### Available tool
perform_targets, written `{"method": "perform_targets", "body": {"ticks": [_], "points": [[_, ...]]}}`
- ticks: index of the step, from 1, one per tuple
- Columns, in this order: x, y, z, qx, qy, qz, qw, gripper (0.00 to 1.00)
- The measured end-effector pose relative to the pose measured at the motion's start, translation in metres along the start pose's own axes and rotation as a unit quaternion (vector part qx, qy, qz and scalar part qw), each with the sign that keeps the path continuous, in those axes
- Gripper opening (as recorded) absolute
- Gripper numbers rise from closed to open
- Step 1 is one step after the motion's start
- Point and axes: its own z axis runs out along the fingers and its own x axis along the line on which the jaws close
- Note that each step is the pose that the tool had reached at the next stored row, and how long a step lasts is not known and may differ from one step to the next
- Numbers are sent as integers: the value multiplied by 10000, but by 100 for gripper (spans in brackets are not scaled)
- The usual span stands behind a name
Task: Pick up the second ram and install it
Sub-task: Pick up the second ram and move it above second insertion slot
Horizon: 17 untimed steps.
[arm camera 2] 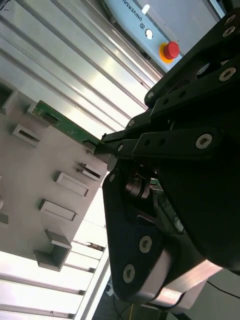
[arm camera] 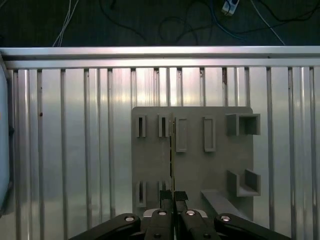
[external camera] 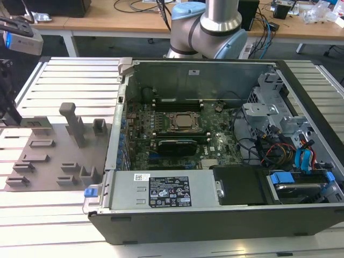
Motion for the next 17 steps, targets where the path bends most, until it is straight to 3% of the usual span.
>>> {"method": "perform_targets", "body": {"ticks": [8,17], "points": [[-5,4,-197,0,0,0,10000,13],[-12,10,-514,0,0,0,10000,13]]}}
